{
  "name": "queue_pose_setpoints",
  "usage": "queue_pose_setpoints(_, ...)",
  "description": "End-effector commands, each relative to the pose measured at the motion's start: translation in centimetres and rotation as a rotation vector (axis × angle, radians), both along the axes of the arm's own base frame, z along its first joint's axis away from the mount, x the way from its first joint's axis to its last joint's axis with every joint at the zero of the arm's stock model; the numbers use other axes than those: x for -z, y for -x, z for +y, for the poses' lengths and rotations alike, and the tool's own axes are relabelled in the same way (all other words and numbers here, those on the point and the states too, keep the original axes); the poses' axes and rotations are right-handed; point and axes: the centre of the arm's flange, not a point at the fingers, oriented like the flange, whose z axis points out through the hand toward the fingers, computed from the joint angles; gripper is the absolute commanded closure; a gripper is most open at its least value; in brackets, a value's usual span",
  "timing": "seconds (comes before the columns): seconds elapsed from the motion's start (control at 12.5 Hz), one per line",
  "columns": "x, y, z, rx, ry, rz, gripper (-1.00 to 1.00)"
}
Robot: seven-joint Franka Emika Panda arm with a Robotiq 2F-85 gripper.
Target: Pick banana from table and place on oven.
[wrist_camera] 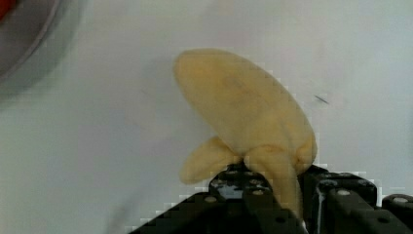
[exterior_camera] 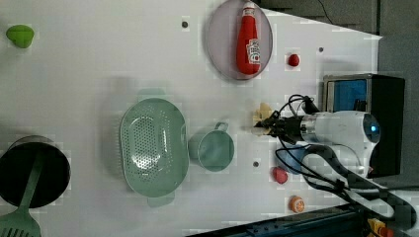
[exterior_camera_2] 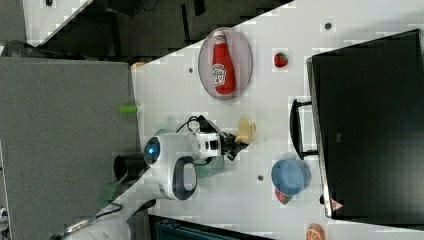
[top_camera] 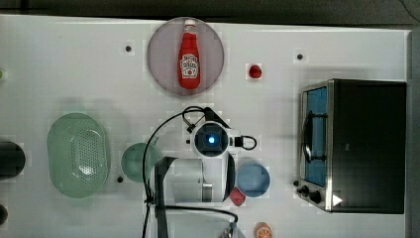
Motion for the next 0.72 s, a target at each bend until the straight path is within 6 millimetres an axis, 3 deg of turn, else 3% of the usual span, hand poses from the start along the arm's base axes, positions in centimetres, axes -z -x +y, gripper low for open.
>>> queue_pose_setpoints(0.08,-10.8,-3.1,0.0,-0.008,0.018,-0.131,0.53)
queue_pose_setpoints(0.48,-29.4,-3.5,-1.2,0.026,0.026,-0.137,0.53)
queue_pose_setpoints(0.64,-34.9,-3.3,-3.3,0.063,0.022,-0.113,0.53)
queue_pose_setpoints(0.72,-36.6,-3.2,-5.1,0.094,0.018,-0.093,0.53)
